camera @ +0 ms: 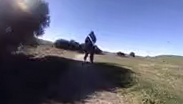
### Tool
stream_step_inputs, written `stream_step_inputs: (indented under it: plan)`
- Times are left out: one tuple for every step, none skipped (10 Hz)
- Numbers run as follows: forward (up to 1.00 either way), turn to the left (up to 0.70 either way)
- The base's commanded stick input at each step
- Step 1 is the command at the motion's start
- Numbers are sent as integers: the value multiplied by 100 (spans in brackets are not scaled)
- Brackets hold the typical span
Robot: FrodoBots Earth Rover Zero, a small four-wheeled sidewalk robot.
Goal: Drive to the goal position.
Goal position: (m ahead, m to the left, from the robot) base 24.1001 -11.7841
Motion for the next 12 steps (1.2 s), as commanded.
stream_step_inputs:
  plan:
    - [100, 0]
    - [100, 0]
    - [100, -18]
    - [100, -19]
    - [100, -16]
    - [100, -7]
    - [100, 0]
    - [100, 0]
    - [100, 0]
    - [100, 0]
    - [100, 0]
    - [100, 36]
